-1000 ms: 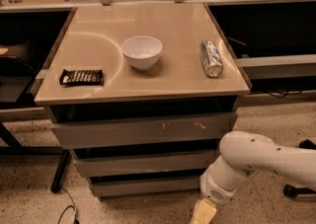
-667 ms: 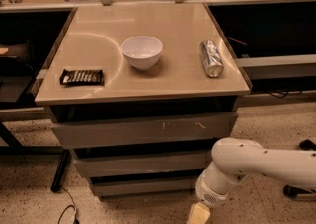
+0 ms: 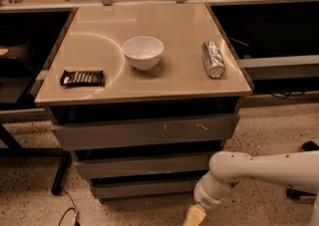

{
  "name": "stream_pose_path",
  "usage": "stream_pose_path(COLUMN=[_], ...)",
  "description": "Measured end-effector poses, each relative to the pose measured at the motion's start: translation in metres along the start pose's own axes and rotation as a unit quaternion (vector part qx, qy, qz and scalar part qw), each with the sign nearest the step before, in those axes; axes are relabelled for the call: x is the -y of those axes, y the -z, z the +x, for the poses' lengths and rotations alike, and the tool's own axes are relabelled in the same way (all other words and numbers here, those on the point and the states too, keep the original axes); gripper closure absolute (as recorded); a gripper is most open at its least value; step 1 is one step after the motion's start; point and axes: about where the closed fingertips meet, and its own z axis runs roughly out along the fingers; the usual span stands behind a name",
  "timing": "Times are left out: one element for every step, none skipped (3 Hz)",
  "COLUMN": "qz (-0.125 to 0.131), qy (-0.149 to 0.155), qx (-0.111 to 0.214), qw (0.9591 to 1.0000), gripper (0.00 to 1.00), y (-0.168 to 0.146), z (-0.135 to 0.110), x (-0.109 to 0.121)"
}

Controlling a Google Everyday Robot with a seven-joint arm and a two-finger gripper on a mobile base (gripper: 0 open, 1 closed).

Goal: Open bottom drawer

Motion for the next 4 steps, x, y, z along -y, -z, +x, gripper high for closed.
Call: stream_pose_path(qz=[0.001,0.001,-0.015,-0.021], qy=[-0.013,-0.013,-0.022,-0.033], qx=[0.009,0.009,0.012,0.057], qw=[0.9999,0.9999,0.9996,0.9976], gripper=[0.0,0.0,0.0,0.0], y=[-0.031,-0.031,-0.049,-0.099], z=[0.009,0.009,0.011,0.012], x=[0.035,0.035,0.044,0.088])
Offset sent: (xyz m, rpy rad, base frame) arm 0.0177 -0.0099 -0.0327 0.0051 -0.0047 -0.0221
